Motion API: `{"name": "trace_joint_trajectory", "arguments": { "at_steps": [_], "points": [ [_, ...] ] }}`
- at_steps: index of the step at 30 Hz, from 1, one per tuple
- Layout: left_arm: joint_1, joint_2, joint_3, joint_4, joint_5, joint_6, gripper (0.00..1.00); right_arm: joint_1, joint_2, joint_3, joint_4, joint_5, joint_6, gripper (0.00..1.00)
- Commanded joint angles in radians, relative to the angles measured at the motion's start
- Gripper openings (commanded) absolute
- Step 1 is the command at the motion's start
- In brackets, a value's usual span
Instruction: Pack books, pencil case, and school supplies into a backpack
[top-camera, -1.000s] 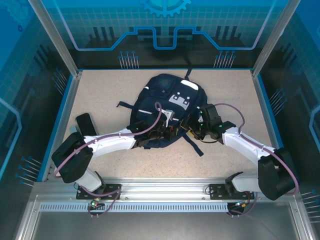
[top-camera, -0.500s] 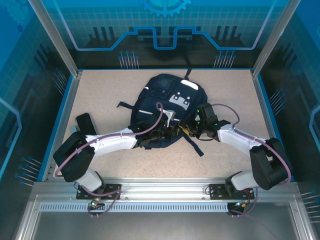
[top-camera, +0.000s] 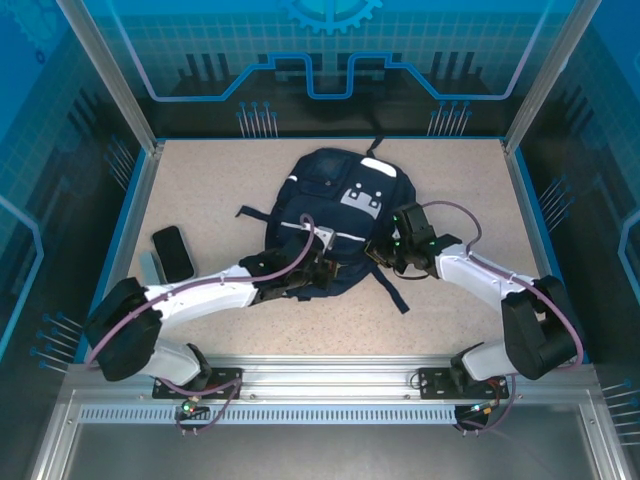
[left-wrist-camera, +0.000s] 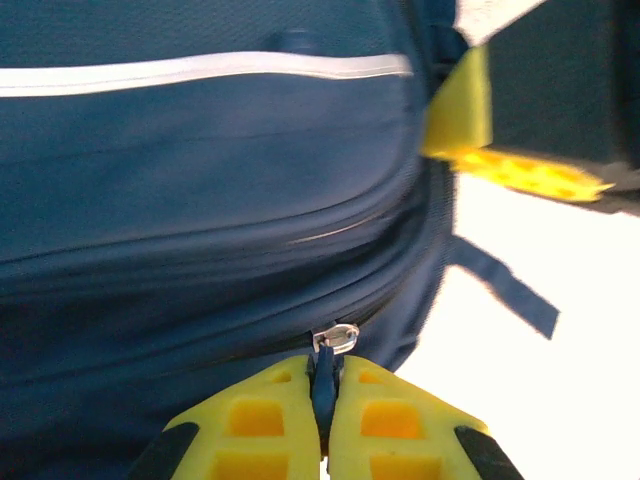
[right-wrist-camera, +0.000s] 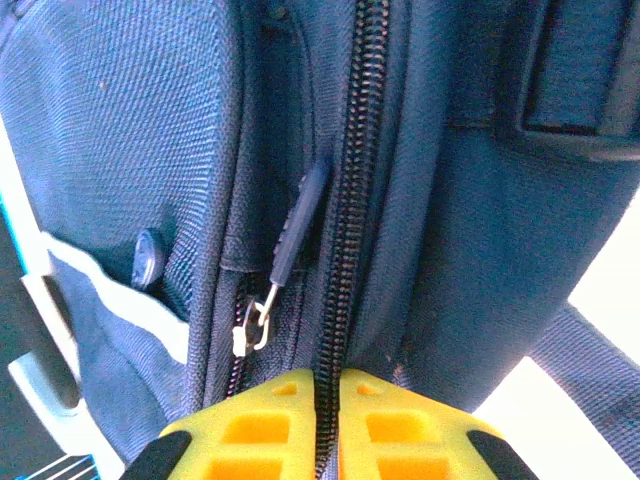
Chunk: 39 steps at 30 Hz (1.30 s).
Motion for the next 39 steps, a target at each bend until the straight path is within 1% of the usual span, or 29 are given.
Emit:
{"name": "trace_joint_trajectory", "arguments": {
  "at_steps": [1,4,6,7,9,11,14,16,19,23,26,28,33,36,39],
  "points": [
    [0.044,-0.088,-0.058,-0.099,-0.150,0.085,0.00,-0.049,-0.006,0.025,-0.091,0.171,-0.051,0.12],
    [0.090,-0.129,-0.102,-0.083,-0.153,0.098,0.00,-0.060,-0.003,0.045,-0.111,0.203,-0.073,0.12],
    [0.112,-0.142,-0.111,-0.069,-0.150,0.097,0.00,-0.077,-0.008,0.046,-0.101,0.184,-0.085,0.14],
    [0.114,-0.147,-0.108,-0.058,-0.136,0.095,0.00,-0.083,-0.016,0.044,-0.091,0.163,-0.093,0.17],
    [0.115,-0.154,-0.095,-0.024,-0.066,0.095,0.00,-0.088,-0.039,0.044,-0.082,0.128,-0.106,0.26],
    [0.111,-0.150,-0.075,0.028,0.023,0.085,0.00,-0.090,-0.064,0.061,-0.118,0.094,-0.116,0.43],
    [0.082,-0.129,-0.039,0.100,0.114,0.080,0.00,-0.088,-0.101,0.071,-0.196,0.061,-0.121,0.58],
    [0.052,-0.106,-0.007,0.124,0.144,0.083,0.00,-0.088,-0.137,0.071,-0.228,0.049,-0.109,0.63],
    [0.008,-0.060,0.039,0.162,0.188,0.078,0.00,-0.088,-0.194,0.055,-0.269,0.022,-0.080,0.67],
    [-0.043,0.027,0.093,0.215,0.222,0.055,0.00,-0.083,-0.259,0.021,-0.295,-0.041,-0.006,0.68],
    [-0.067,0.090,0.131,0.233,0.223,0.037,0.00,-0.077,-0.308,-0.022,-0.292,-0.048,0.074,0.69],
    [-0.078,0.118,0.147,0.249,0.227,0.031,0.00,-0.070,-0.332,-0.062,-0.258,-0.044,0.126,0.69],
    [-0.083,0.140,0.166,0.267,0.240,0.024,0.00,-0.065,-0.314,-0.113,-0.183,-0.069,0.195,0.69],
    [-0.083,0.137,0.163,0.269,0.250,0.025,0.00,-0.060,-0.279,-0.120,-0.133,-0.086,0.214,0.65],
    [-0.083,0.134,0.153,0.270,0.261,0.025,0.00,-0.057,-0.241,-0.116,-0.084,-0.086,0.210,0.58]
  ]
}}
